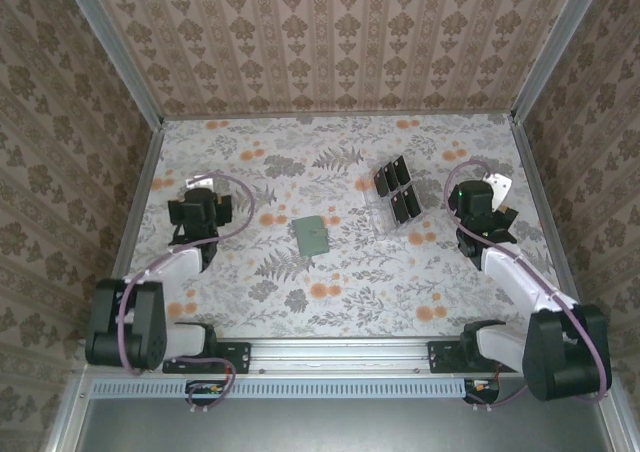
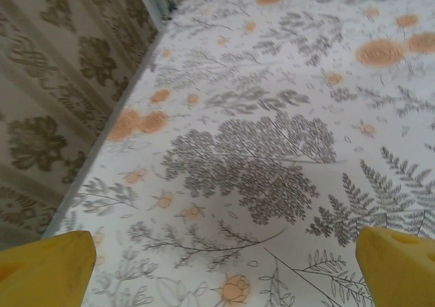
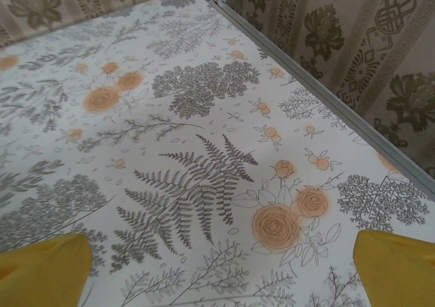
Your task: Put the credit cards into the card holder
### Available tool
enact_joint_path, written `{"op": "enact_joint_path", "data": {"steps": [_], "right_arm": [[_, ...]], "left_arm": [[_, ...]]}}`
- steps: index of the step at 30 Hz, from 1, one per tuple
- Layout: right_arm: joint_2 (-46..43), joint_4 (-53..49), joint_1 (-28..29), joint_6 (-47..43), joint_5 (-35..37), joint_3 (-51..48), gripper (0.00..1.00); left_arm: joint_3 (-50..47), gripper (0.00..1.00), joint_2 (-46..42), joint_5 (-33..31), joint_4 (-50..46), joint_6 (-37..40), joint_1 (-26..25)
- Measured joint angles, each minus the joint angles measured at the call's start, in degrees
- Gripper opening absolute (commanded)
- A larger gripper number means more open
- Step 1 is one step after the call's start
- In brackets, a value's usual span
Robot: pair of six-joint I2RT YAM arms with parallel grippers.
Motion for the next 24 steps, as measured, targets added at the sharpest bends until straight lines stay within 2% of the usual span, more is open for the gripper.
{"op": "enact_joint_path", "data": {"steps": [8,13,24], "right_arm": [[9.62,16.11,-0.63,-6.40,-3.98,-3.23,1.00],[13.53,25.70,-0.74,-10.51,-7.93,-5.22,1.00],[15.85,42.71,-0.96,-15.21,-16.46,-11.69,1.00]], "left_arm": [[-5.42,1.00,8.15,6.97,17.46,2.80,1.66],[-5.53,1.00,11.08,11.54,23.28,2.78,4.04],[-5.51,1.00,12.28,15.93,25.05,2.75,5.38]]}}
